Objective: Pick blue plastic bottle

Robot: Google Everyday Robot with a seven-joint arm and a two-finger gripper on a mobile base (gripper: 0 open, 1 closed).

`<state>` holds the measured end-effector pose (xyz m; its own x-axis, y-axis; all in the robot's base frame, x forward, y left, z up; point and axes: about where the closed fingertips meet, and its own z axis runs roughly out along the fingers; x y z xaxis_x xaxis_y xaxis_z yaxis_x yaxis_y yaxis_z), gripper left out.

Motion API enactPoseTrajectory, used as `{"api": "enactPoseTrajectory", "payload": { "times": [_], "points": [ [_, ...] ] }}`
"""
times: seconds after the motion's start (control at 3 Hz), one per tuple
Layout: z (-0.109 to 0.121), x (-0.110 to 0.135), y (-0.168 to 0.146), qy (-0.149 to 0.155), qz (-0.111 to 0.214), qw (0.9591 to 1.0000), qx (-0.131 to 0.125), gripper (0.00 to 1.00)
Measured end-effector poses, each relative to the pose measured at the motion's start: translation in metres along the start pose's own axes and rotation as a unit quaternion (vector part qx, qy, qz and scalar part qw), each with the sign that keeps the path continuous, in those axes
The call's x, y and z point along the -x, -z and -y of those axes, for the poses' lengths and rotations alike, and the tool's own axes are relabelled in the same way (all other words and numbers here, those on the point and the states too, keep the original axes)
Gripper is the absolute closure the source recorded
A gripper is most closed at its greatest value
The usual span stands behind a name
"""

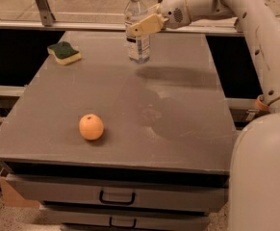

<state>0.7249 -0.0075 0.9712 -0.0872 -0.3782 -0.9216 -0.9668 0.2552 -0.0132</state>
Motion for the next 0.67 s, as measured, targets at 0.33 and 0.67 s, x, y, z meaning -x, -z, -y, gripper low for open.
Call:
{"api": "enactPoseTrajectory", "payload": {
  "times": [0.33,0.67],
  "points": [
    [-0.0781,0.0442,0.0031,0.040,0.057,0.9916,0.109,1.00],
    [-0.0871,0.0519,-0.0014,0.041,0.069,0.9889,0.125,1.00]
  ]
}}
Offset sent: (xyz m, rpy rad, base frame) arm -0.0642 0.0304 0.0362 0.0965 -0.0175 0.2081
